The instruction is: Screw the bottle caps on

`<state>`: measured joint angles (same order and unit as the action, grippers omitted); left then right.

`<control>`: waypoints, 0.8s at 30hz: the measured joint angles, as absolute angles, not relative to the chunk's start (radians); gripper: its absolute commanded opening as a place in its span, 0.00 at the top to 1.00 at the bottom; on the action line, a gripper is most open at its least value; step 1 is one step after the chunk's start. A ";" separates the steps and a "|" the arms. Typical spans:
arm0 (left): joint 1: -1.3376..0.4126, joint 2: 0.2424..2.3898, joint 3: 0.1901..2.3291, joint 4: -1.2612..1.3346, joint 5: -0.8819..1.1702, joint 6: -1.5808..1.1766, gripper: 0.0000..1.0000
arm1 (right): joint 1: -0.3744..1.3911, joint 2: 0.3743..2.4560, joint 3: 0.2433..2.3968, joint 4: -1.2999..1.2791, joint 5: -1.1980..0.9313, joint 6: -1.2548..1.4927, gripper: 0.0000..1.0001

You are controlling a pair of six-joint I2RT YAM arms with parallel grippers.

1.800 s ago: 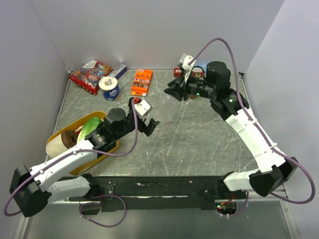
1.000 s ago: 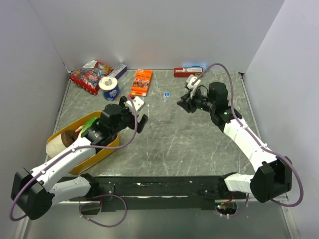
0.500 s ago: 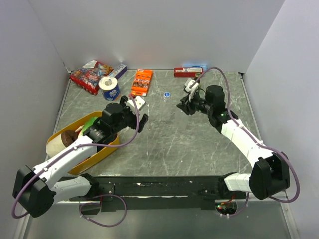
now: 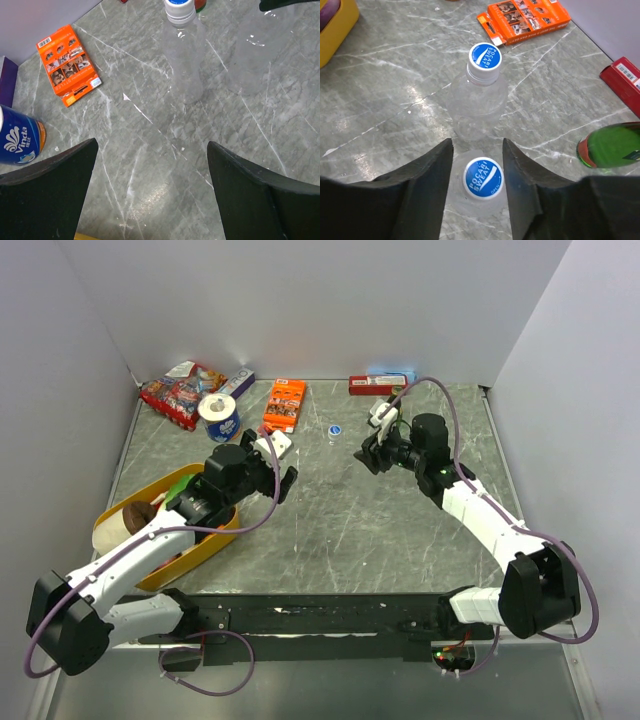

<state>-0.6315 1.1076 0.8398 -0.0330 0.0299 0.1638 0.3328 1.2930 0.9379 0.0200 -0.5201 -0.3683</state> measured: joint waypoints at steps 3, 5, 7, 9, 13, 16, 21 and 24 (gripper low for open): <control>-0.632 1.111 0.840 -0.034 0.033 0.164 0.04 | 0.333 1.293 0.935 0.022 -0.519 -0.368 0.39; -0.632 1.111 0.840 -0.034 0.035 0.164 0.04 | 0.333 1.293 0.935 0.022 -0.519 -0.366 0.35; -0.632 1.111 0.840 -0.034 0.037 0.164 0.04 | 0.333 1.293 0.935 0.022 -0.518 -0.364 0.34; -0.632 1.111 0.840 -0.034 0.038 0.164 0.04 | 0.333 1.293 0.935 0.022 -0.517 -0.363 0.29; -0.632 1.114 0.840 -0.034 0.045 0.164 0.04 | 0.333 1.293 0.951 0.004 -0.516 -0.356 0.22; -0.632 1.122 0.840 -0.033 0.051 0.164 0.04 | 0.333 1.293 0.989 -0.012 -0.512 -0.353 0.07; -0.632 1.132 0.840 -0.023 0.057 0.164 0.04 | 0.333 1.293 1.090 -0.059 -0.498 -0.330 0.01; -0.632 1.138 0.846 -0.017 0.057 0.163 0.04 | 0.333 1.293 1.179 -0.123 -0.427 -0.275 0.01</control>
